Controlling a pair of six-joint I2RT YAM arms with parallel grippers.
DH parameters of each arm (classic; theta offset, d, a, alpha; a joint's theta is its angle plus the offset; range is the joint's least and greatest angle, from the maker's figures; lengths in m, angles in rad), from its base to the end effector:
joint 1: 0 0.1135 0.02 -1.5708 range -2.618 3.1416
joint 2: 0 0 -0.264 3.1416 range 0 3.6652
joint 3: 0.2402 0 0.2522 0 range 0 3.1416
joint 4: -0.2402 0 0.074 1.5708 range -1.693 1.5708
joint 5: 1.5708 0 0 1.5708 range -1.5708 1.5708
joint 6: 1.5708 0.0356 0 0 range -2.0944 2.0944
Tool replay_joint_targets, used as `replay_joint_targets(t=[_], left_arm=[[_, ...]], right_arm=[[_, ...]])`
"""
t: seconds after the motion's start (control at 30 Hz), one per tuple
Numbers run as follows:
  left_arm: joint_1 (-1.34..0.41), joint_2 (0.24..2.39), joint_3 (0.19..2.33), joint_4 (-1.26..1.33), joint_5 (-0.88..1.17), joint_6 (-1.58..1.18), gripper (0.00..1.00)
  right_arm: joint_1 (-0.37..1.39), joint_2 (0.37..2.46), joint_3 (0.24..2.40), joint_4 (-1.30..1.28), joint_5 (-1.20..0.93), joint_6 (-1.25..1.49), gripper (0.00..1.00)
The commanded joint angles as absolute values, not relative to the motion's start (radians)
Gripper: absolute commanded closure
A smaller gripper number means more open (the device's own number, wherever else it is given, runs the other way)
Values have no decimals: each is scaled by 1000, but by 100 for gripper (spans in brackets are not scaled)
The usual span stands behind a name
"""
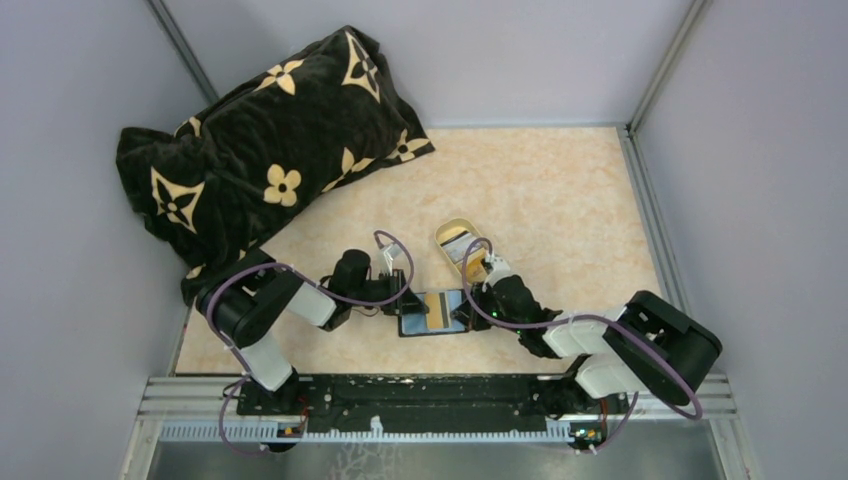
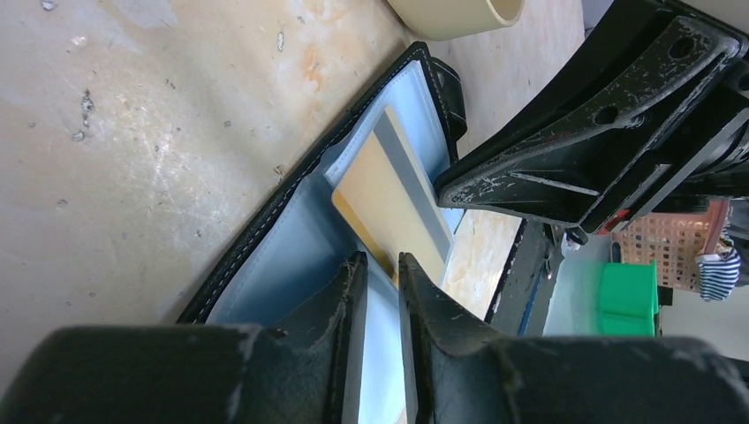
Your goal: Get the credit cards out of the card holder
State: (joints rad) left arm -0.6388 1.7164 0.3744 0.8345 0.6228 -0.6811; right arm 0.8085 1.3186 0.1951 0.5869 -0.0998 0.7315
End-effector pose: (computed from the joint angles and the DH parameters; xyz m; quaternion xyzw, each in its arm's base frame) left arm 0.1981 -0.1730 0.0997 0.1379 0.8236 -0.5045 0.2193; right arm 0.1412 0.1530 0.1183 -0.0580 0.8666 0.3748 0.3243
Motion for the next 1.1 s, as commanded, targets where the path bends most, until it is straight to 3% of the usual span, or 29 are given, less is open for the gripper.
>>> replay_joint_targets(t=[0.0,0.17,0.2,1.07], left_arm=[[-638,1751,350,857,626,-689,74],[-638,1750,350,858,630,-694,99],[-638,1748,350,858,630,-695,100],[-554,1545,330,631,692,-580,100]], right_arm=[[819,1348,161,617,-119,741,100],[819,1343,165,606,-108,740,100],[819,1345,165,606,-106,739,100],[819,1398,169,618,-84,739,100]])
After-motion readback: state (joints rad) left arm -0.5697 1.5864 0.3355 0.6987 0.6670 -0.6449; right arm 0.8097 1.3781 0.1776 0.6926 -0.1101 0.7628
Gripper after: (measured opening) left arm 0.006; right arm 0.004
